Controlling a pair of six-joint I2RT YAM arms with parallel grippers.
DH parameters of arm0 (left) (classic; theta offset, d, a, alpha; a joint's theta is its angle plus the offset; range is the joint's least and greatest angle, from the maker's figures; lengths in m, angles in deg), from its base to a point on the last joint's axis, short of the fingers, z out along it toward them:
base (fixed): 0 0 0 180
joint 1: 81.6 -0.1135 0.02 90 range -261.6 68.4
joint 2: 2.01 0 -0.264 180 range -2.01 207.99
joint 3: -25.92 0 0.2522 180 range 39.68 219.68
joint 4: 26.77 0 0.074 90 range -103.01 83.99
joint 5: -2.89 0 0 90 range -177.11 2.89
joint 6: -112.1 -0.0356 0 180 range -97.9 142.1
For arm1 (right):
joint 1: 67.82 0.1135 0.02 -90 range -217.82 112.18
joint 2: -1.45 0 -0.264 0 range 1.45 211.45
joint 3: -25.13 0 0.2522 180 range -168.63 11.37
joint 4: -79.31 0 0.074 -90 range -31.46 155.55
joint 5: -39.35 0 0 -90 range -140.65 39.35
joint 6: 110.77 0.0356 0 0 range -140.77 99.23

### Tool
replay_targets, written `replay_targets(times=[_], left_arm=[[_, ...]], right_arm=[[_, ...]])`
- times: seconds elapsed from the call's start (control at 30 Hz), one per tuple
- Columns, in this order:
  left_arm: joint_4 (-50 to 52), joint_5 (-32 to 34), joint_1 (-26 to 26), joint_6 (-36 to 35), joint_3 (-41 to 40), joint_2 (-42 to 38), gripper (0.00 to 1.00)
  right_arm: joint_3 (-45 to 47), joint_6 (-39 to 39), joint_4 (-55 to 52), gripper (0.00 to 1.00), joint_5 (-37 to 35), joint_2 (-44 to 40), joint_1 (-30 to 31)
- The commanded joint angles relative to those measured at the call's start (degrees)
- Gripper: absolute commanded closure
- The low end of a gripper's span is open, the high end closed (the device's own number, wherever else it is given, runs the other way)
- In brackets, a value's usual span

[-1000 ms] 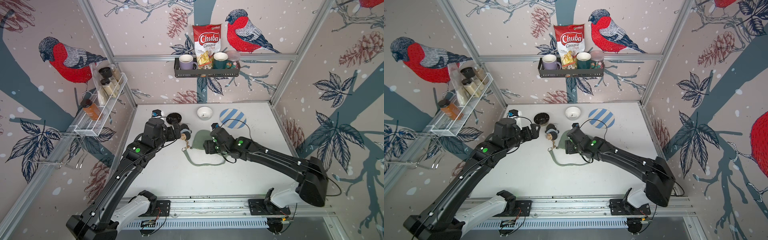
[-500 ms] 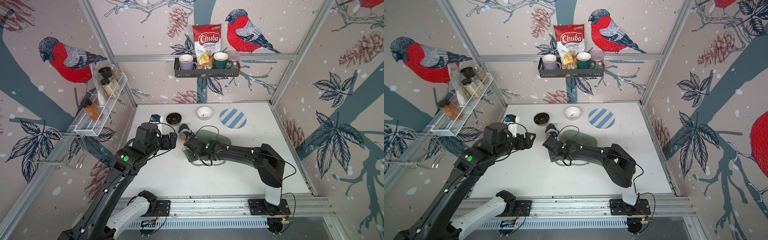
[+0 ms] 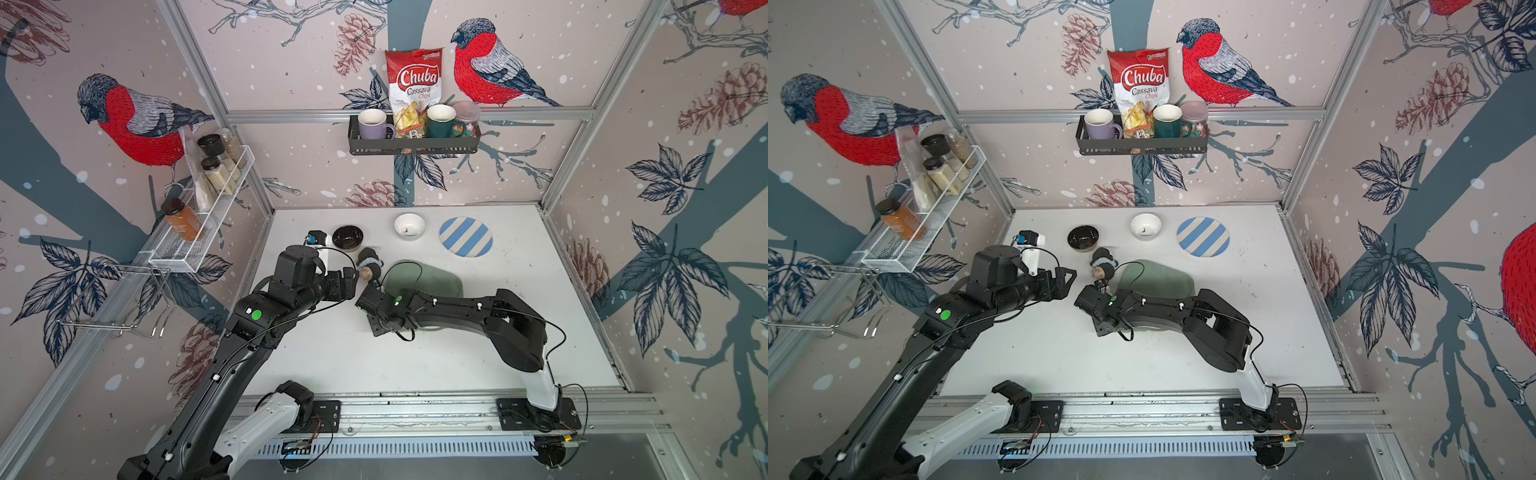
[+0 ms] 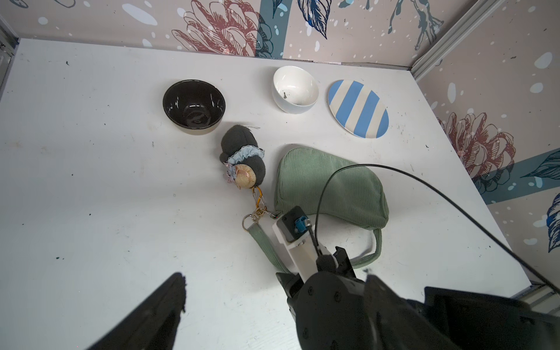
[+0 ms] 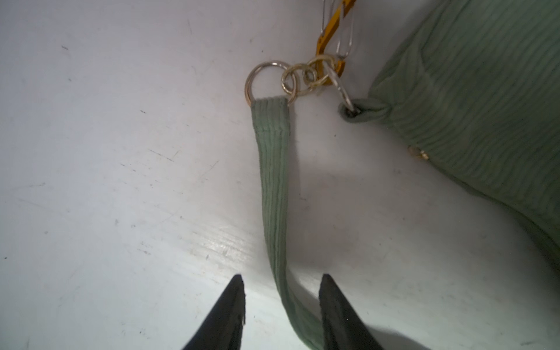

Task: Remove the decoration from the bag
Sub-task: Pick up the bag from the center of the board.

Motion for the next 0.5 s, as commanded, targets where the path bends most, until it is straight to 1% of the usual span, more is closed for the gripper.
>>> replay_targets(times=[0.0, 0.17, 0.33, 0.43, 0.47], left_arm=[[-1.75, -0.76, 0.04, -0.40, -0.01, 0.00, 0.09], [-2.23, -1.04, 0.06, -0.13, -1.62, 0.03, 0.09], [-2.29, -0.86, 0.03, -0.19, -1.74, -0.29, 0.09], [-2.28, -0.26, 0.03, -0.44, -1.72, -0.76, 0.09], [-2.14, 0.21, 0.03, -0.57, -1.68, -0.93, 0.09]], right_arm=[[-1.49, -0.41, -3.68, 0.59, -2.87, 1.31, 0.28], [-2.20, -0.54, -4.51, 0.64, -2.41, 2.34, 0.42], [-2.50, -0.25, -5.13, 0.65, -1.62, 3.66, 0.21], [-3.29, -0.19, -5.97, 0.70, -1.08, 4.24, 0.11], [-3.64, -0.17, -6.32, 0.74, -0.94, 4.19, 0.18]])
